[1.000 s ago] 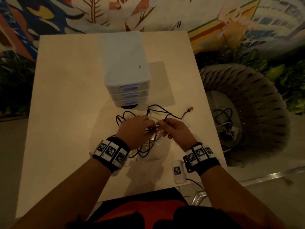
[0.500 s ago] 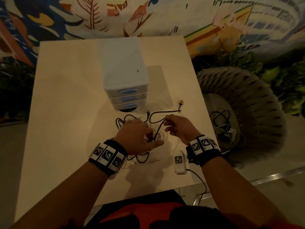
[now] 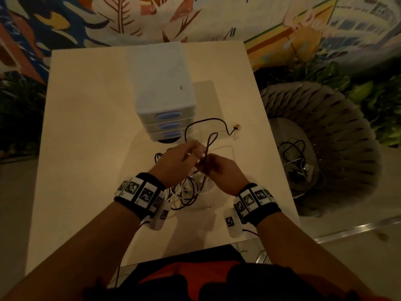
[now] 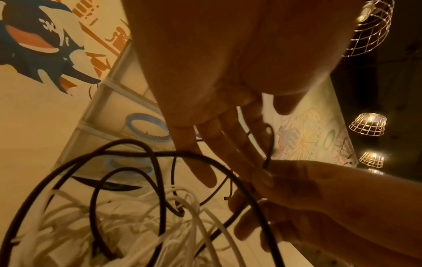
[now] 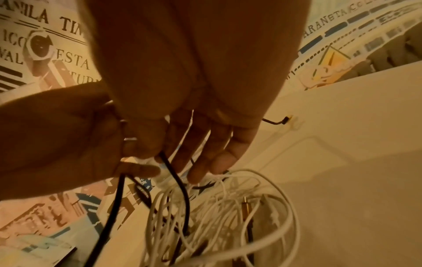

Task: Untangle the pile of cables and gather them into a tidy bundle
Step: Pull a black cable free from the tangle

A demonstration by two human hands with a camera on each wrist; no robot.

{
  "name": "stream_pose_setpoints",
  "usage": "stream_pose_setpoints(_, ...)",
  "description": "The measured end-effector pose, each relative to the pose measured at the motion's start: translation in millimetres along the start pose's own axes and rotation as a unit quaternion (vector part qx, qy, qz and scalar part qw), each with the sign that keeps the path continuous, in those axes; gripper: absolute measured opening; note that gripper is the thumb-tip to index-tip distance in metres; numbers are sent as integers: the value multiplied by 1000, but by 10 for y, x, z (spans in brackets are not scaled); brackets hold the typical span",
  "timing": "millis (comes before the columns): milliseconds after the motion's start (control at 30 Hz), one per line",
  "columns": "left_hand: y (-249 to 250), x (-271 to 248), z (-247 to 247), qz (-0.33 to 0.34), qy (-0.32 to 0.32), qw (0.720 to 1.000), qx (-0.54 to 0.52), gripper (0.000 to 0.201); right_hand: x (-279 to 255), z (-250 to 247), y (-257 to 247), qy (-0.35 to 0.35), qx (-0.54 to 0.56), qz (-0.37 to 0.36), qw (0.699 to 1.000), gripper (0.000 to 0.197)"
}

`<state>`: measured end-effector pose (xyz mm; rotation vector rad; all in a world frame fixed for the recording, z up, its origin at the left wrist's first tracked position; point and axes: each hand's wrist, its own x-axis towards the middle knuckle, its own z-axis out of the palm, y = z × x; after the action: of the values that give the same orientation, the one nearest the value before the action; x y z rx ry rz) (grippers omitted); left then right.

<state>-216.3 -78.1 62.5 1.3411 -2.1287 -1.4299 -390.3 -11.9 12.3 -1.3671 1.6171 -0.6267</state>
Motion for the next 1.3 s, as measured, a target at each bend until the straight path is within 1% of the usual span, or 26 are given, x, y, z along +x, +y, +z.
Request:
stream_pose_setpoints(33, -41, -8, 1, -8, 19, 1000, -9, 21, 21, -14, 31, 20, 47, 6, 999, 13)
stream_pose_setpoints(67, -75, -19, -12, -12, 29, 999, 10, 18, 33, -44, 58, 42, 87, 21, 995, 10)
stream_pose_setpoints(100, -122, -32, -33, -20, 22, 998, 59, 17, 44, -81, 91, 65, 123, 31, 990, 9)
stream_pose_setpoints(133, -174, -52, -58, -30, -4, 992, 122, 16, 48, -117, 119, 85, 146, 39, 985, 8)
stream_pose_setpoints(200, -294, -101, -83, -59, -74, 966, 241, 17, 52, -179, 155, 100, 198, 42, 974, 10)
stream_pose_setpoints(233, -348, -125, -84, -68, -96, 954, 276, 19, 56, -196, 162, 101, 223, 42, 969, 11)
stream_pose_setpoints(267, -396, -142, -76, -72, -106, 948, 292, 21, 55, -209, 160, 102, 241, 42, 964, 12)
stream_pose_setpoints(367, -439, -161, -20, -74, -97, 948, 292, 26, 45, -203, 107, 103, 267, 32, 958, 12)
stream_pose_setpoints(433, -413, -171, 30, -74, -94, 948, 293, 34, 52, -169, 84, 101, 279, 36, 954, 12)
stream_pose_setpoints(500, -402, -174, 76, -70, -89, 950, 292, 36, 67, -125, 74, 101, 296, 46, 949, 12)
stream_pose_setpoints(600, -405, -160, 108, -74, -86, 952, 284, 30, 101, -95, 79, 105, 310, 60, 943, 10)
stream_pose_setpoints(733, -409, -117, 83, -94, -75, 963, 241, 11, 129, -70, 43, 98, 339, 82, 932, 10)
stream_pose_setpoints(767, -417, -115, 76, -100, -76, 964, 234, 17, 135, -57, 43, 94, 344, 88, 930, 11)
stream_pose_setpoints(833, -445, -121, 72, -110, -75, 965, 225, 32, 150, -22, 64, 91, 323, 100, 937, 16)
stream_pose_setpoints(900, -463, -129, 69, -108, -58, 966, 229, 42, 150, 25, 75, 75, 258, 114, 956, 26)
stream_pose_setpoints(933, -470, -124, 70, -104, -50, 964, 239, 47, 137, 57, 69, 52, 211, 115, 969, 31)
stream_pose_setpoints(1000, -452, -114, 67, -96, -48, 956, 272, 51, 79, 111, 29, -6, 125, 98, 987, 38)
stream_pose_setpoints(1067, -437, -111, 65, -85, -58, 946, 308, 47, 29, 155, -9, -31, 74, 78, 994, 41)
stream_pose_setpoints(1100, -435, -115, 63, -81, -62, 942, 319, 47, 25, 165, -13, -30, 68, 73, 995, 40)
stream_pose_setpoints(1167, -449, -133, 59, -73, -61, 942, 321, 54, 51, 162, -3, -14, 73, 76, 994, 31)
stream_pose_setpoints(1233, -451, -158, 38, -64, -51, 947, 311, 59, 83, 116, 12, 14, 86, 100, 991, 22)
stream_pose_setpoints(1300, -446, -201, -9, -66, -31, 950, 303, 60, 102, 40, 38, 49, 99, 116, 987, 22)
